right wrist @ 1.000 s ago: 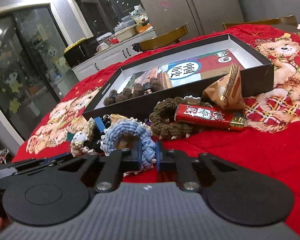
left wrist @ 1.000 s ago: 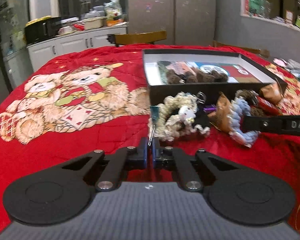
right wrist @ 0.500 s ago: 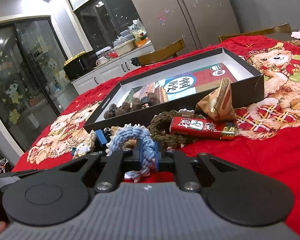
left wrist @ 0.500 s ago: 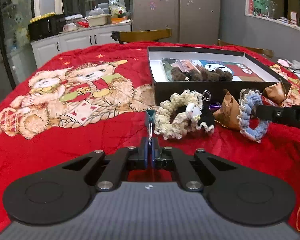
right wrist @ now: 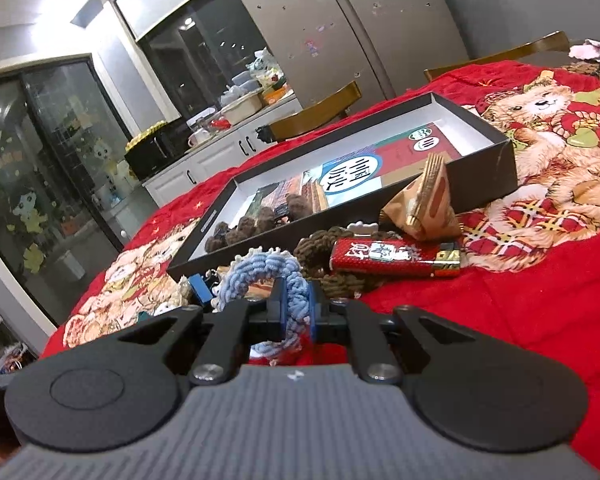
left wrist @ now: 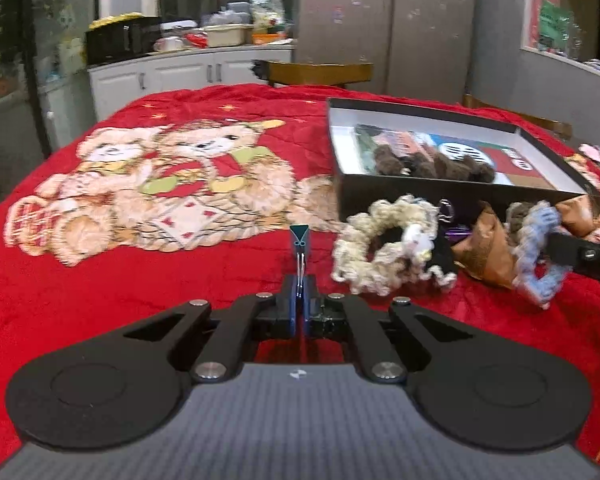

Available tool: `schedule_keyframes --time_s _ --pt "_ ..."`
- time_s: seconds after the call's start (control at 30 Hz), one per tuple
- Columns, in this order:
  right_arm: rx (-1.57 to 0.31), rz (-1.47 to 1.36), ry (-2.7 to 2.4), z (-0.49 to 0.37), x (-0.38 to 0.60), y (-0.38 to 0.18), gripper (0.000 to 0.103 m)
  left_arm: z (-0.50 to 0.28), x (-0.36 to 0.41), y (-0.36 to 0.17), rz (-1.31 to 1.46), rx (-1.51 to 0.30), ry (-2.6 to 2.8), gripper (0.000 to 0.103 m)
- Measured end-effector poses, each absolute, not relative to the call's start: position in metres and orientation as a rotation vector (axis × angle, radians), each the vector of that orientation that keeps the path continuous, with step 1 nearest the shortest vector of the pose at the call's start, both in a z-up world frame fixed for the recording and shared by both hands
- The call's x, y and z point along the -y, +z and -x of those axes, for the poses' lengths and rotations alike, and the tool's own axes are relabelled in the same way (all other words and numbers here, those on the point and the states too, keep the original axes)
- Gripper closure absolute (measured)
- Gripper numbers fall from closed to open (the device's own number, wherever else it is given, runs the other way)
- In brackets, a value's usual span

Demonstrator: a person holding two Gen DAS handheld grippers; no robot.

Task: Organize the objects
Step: 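Close the right tool on the blue rope scrunchie while the left tool grasps the blue binder clip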

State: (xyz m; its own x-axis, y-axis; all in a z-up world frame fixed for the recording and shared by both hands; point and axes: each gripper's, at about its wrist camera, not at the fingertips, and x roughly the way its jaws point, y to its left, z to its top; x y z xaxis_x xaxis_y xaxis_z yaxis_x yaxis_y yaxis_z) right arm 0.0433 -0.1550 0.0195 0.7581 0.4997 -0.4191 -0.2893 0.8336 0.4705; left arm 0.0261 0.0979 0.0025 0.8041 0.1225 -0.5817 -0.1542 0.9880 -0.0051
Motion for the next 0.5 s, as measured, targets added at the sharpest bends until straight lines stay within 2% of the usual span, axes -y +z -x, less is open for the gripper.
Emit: schedule_keyframes --time_s 0.3,0.5 --pt "-0.607 -0.411 0.418 -0.040 0.162 0.029 0.092 -0.016 -0.100 0.010 0.063 -0.605 0.226 0.099" --pt "-0.548 -0.398 0.430 -0.030 0.163 0.048 0.092 -0.007 -0.095 0.019 0.061 -0.569 0.213 0.099"
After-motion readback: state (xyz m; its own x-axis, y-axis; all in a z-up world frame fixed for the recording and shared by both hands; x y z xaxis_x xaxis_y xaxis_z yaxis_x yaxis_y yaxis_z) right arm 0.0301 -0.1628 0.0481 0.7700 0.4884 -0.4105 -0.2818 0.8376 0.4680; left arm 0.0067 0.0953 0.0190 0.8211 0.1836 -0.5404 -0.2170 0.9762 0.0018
